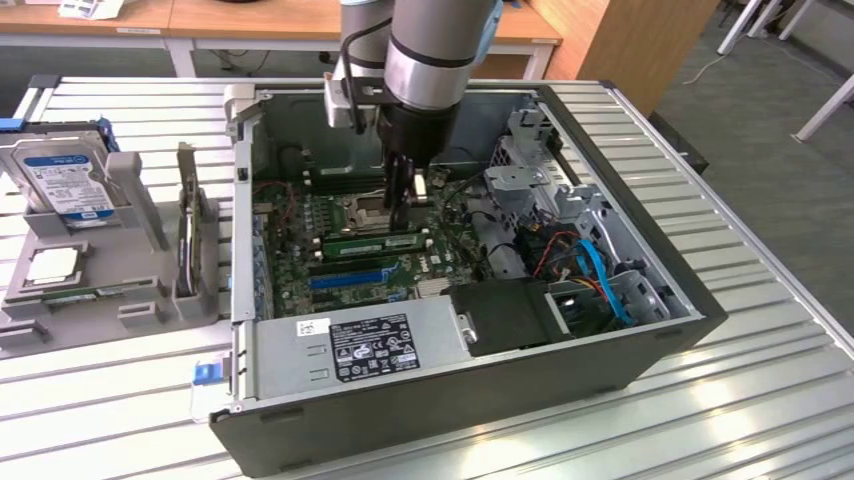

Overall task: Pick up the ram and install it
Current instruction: 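Insert the ram into the slot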

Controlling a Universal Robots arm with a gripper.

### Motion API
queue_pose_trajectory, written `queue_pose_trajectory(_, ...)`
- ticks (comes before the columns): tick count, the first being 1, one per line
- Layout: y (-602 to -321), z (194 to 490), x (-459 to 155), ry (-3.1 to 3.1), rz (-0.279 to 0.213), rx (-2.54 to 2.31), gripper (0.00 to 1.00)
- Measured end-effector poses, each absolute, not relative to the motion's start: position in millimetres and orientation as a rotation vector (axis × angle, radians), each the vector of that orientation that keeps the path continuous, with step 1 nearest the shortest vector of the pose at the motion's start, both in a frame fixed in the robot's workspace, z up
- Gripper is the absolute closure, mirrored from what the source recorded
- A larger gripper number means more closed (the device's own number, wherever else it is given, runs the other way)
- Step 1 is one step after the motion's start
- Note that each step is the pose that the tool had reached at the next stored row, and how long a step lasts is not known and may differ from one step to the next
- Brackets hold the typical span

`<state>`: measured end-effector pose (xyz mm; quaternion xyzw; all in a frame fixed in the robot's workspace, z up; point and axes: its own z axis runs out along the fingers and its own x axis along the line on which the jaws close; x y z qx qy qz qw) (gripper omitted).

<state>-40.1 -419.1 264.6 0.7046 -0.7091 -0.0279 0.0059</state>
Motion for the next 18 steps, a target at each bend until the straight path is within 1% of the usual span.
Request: queue_pose_trajectory(18, -419, 299, -40, -2.219, -0.087, 2.205, 0.57)
